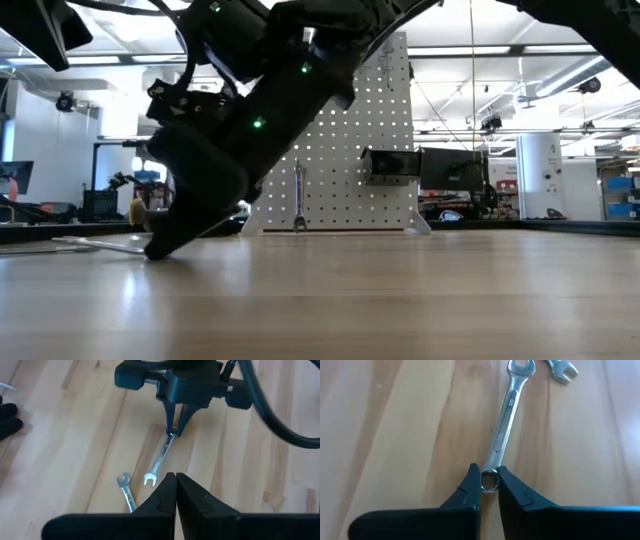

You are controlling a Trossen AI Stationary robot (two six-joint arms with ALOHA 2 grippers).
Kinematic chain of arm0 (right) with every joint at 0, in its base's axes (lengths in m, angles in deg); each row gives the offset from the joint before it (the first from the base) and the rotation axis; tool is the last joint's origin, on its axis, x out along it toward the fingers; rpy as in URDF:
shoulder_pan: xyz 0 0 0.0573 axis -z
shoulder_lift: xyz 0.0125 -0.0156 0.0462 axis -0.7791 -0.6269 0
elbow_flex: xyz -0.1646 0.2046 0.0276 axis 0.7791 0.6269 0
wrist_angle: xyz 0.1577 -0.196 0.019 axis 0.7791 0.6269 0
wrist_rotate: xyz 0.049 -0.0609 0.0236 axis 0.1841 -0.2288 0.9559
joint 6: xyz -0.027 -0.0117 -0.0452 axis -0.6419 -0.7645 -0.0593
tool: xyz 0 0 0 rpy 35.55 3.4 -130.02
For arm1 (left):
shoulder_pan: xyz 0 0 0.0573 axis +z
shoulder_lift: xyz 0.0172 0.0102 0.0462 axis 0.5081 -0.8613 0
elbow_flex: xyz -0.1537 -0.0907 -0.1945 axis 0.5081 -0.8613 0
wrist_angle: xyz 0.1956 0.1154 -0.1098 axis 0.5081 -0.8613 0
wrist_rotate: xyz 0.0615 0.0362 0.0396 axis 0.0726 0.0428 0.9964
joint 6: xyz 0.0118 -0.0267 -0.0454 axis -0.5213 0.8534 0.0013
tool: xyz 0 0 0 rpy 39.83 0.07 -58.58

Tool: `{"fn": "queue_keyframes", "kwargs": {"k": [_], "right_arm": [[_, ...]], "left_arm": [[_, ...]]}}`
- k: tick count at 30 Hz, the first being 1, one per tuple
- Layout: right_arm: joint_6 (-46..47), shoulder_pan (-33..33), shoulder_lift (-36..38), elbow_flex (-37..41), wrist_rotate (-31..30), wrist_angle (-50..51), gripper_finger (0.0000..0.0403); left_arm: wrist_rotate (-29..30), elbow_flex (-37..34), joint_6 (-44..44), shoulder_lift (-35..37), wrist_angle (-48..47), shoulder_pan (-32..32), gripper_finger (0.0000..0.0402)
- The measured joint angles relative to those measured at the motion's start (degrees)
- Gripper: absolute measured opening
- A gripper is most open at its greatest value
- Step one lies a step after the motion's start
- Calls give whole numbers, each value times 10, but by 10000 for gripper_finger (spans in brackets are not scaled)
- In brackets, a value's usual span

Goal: Hang tools onto peg board
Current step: Hang the wrench on the peg board

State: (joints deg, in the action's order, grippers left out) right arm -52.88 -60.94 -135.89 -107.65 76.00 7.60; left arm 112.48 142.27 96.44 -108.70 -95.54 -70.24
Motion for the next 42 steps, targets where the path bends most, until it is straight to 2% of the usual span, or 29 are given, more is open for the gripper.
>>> {"fn": "queue_keyframes", "kwargs": {"k": [10,16,19,22,28,31,37,42], "right_arm": [[-25,-3,47,3,-28,130,23],[-51,-9,96,9,-23,267,9],[-56,-13,113,10,-22,312,0],[-58,-18,124,24,-22,333,0],[-40,-28,129,49,-22,338,0],[-25,-34,138,62,-29,341,5],[7,-38,210,136,-51,284,25],[69,-33,317,296,-31,95,62]], "left_arm": [[5,-5,13,-18,1,0,0],[73,-21,10,-48,17,0,0],[94,-59,-26,-68,87,2,8],[113,-119,-60,-89,224,9,28],[117,-238,-122,-165,558,53,79],[117,-259,-145,-210,651,76,97],[70,-243,-174,-293,683,122,120],[31,-203,-209,-357,689,143,124]]}}
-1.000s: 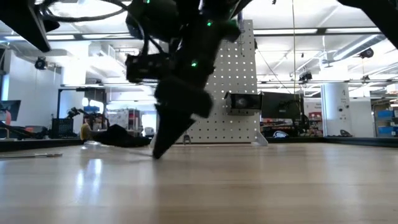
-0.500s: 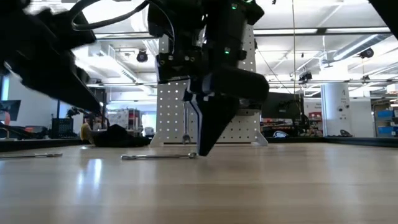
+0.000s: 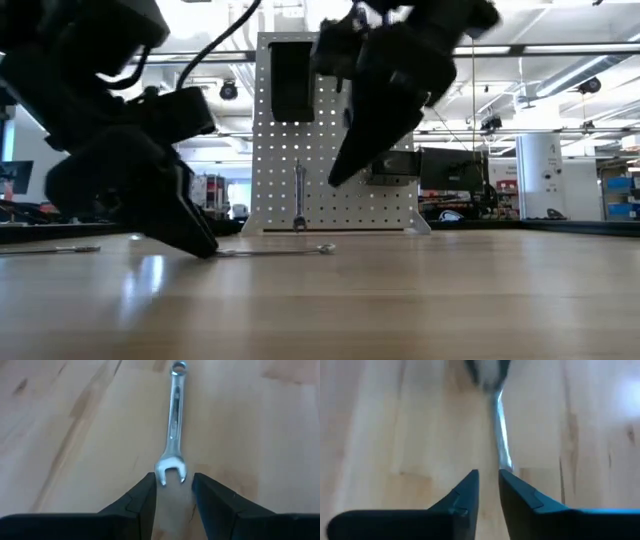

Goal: Hang tools onto peg board
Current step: Hang the wrench on the peg board

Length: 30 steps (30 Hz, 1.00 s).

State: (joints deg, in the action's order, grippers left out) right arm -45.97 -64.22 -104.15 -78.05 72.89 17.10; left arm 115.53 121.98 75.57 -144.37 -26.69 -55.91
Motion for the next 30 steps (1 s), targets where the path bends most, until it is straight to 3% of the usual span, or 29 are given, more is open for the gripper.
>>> {"fn": "queue_keyframes", "kwargs": {"k": [5,8,14,19,26,30], "right_arm": [[79,5,81,154,20,-204,103],[126,4,104,219,24,-277,121],[272,10,82,332,31,-421,145],[425,39,53,382,88,-575,155],[515,78,56,383,132,-582,150],[510,80,56,346,135,-469,143]], "left_arm": [[-19,28,16,-48,-3,19,121],[-31,34,38,-66,5,29,116],[-36,33,43,-68,11,34,115],[-38,37,42,-68,9,35,115],[-41,40,40,-68,7,36,115],[-43,39,43,-68,10,37,115]]}}
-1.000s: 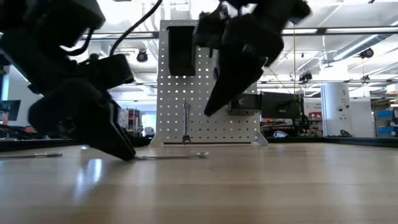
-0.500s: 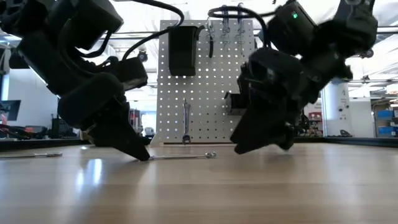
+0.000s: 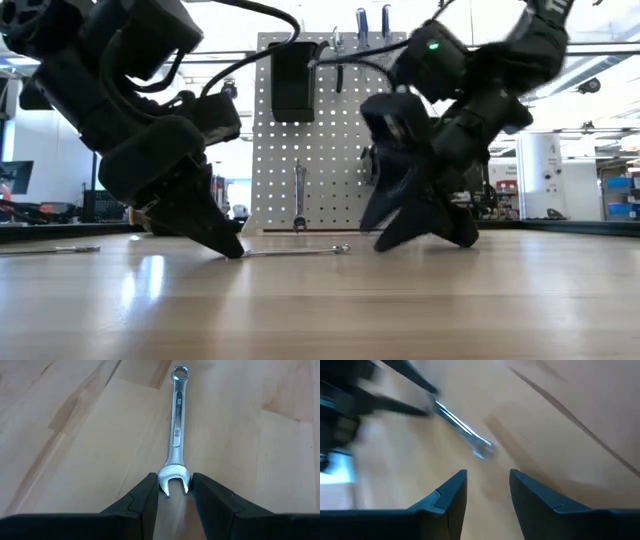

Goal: Hang tools onto peg board
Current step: Hang the wrench on the peg board

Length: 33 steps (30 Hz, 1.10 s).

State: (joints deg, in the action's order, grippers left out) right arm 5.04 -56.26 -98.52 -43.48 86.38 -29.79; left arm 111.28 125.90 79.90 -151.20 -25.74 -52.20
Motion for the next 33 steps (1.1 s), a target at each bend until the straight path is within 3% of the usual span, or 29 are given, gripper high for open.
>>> {"fn": "queue_keyframes", "kwargs": {"k": [3,10,25,33], "right_arm": [[-26,-2,-6,-49,-2,120,137],[-53,-1,-30,-117,-4,205,127],[-33,0,-72,-166,24,194,121],[-47,-1,-76,-166,42,154,92]], "left_arm": [[-1,0,0,0,5,2,115],[-6,1,-2,-1,8,7,115],[5,1,14,-16,24,8,115],[13,2,28,-40,73,8,115]]}}
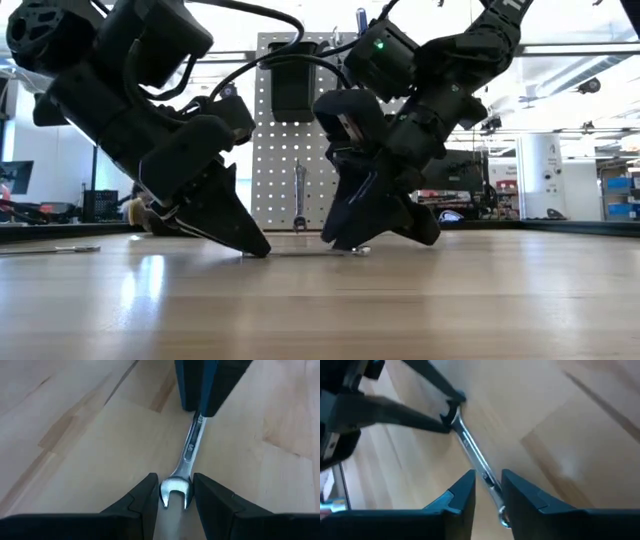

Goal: Hang tools onto peg board
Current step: Hang the wrench on the peg board

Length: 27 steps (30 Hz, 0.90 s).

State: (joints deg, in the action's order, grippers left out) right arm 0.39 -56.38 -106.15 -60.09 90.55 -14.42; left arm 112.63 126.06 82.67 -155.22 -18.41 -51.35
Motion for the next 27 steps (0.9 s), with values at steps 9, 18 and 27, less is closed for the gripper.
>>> {"fn": "queue_keyframes", "kwargs": {"k": [9,18,27], "right_arm": [[-67,0,2,-2,27,40,17],[-78,-1,74,4,-3,214,80],[37,-23,184,37,-78,278,171]], "left_arm": [[-7,0,3,0,4,4,115],[-18,0,17,0,6,5,115],[-9,4,-65,-5,49,6,115]]}}
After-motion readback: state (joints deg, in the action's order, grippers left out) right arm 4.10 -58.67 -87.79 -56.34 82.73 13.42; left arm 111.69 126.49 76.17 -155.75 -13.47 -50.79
